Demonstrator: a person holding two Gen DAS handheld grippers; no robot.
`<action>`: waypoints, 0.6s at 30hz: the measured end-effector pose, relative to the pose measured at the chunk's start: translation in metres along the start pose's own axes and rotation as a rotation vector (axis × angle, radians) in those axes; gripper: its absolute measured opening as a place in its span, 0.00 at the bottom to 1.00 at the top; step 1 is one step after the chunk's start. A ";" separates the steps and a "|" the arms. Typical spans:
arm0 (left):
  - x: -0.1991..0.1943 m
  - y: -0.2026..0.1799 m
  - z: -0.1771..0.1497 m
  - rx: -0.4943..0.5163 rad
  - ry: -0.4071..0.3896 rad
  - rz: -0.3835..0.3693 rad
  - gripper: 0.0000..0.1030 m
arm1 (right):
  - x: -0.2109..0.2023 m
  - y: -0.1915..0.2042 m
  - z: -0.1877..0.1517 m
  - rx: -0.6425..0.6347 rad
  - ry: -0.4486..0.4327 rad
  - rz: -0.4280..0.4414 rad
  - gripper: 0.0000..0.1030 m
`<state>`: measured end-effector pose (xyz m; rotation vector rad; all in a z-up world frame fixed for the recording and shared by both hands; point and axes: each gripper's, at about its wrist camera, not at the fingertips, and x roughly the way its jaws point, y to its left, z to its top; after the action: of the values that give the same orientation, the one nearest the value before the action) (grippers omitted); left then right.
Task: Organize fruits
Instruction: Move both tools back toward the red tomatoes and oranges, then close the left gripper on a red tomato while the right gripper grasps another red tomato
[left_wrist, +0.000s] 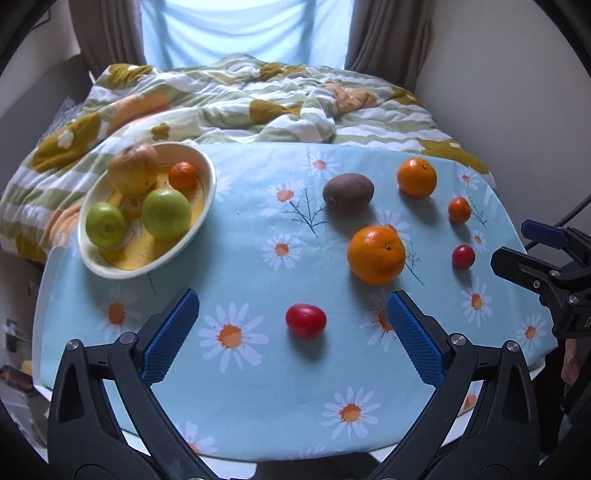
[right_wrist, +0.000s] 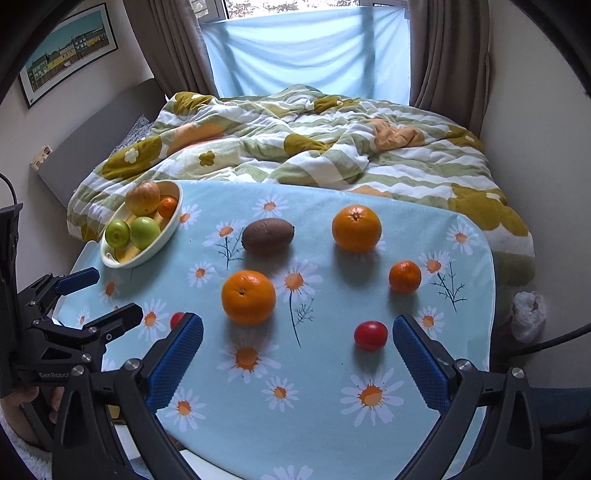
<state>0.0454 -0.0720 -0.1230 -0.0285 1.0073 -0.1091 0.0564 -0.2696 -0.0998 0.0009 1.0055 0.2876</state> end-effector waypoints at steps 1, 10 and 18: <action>0.005 -0.004 -0.003 -0.006 0.005 0.005 1.00 | 0.003 -0.005 -0.002 -0.002 0.006 0.002 1.00; 0.048 -0.016 -0.020 -0.047 0.064 0.065 0.82 | 0.032 -0.035 -0.019 -0.016 0.042 0.011 0.99; 0.070 -0.015 -0.030 -0.048 0.079 0.086 0.65 | 0.049 -0.046 -0.025 -0.030 0.055 0.001 0.99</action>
<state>0.0561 -0.0932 -0.1971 -0.0245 1.0881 -0.0076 0.0711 -0.3051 -0.1597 -0.0343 1.0560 0.3046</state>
